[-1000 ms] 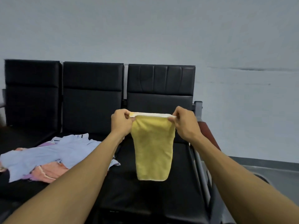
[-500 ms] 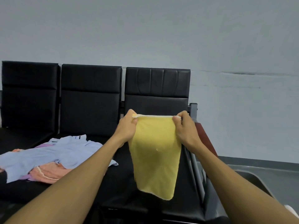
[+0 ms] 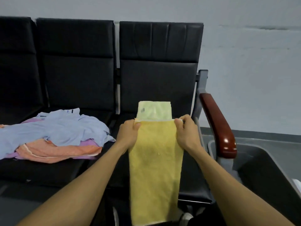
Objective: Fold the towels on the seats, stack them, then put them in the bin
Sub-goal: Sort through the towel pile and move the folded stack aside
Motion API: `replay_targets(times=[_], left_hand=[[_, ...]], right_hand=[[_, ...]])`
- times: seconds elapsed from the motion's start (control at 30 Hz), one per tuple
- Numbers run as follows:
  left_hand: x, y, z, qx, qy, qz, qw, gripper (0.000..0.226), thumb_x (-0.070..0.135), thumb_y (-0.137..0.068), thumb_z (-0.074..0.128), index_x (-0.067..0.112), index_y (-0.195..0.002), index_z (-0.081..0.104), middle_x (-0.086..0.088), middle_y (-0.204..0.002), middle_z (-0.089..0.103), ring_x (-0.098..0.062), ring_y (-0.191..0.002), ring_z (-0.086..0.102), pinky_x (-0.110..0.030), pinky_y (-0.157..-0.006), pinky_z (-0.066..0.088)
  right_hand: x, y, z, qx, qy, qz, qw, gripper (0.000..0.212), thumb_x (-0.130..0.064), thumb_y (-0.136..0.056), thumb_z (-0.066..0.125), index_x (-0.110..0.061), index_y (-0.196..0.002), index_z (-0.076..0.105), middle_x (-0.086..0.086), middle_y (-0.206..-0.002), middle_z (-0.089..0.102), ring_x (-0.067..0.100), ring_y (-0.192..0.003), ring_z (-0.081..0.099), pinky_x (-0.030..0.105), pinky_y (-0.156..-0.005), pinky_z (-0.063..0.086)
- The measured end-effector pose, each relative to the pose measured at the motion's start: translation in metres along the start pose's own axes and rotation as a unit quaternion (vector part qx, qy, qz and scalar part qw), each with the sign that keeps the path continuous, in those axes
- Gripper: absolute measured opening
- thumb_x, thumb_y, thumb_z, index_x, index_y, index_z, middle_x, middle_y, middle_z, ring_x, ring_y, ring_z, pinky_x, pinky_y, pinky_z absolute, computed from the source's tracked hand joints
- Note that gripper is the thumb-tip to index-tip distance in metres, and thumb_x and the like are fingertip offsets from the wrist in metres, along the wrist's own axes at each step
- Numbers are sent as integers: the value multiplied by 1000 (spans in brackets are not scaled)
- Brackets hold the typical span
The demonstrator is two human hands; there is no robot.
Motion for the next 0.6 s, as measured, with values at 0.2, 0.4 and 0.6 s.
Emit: replay_targets(times=[0.2,0.4,0.6], left_hand=[[-63,-22,53,13,-4,-44,999,30,23,-105,47,1,-93,63,-11,-84,65,-25,-80,60,-35,-61,41],[-83,-46,72,40,-16,-28,999,34,32,-102,56,10,-78,67,-6,-85,57,-21,-78,54,-36,-67,43],[-82,-48,83,10,-18,-47,999,42,37,-102,53,16,-66,53,3,-53,57,-20,-60,56,-32,-56,38]], right_hand=[[78,-14,45,-27,15,13,999,42,-35,-102,52,-10,-68,56,-3,-58,53,7,-52,45,29,-48,33],[108,-37,61,-21,4,71,997,54,-40,-98,59,-25,-49,42,-13,-41,42,4,-41,39,26,-50,29],[110,-40,71,-49,-79,92,991,42,-37,-101,56,-3,-77,62,10,-62,66,19,-49,67,31,-49,55]])
Point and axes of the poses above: each hand's wrist, its own y-axis away from the middle knuckle, its own z-axis out of the palm, x = y × z, the point moved 5 cm from there along -y, towards the middle knuckle
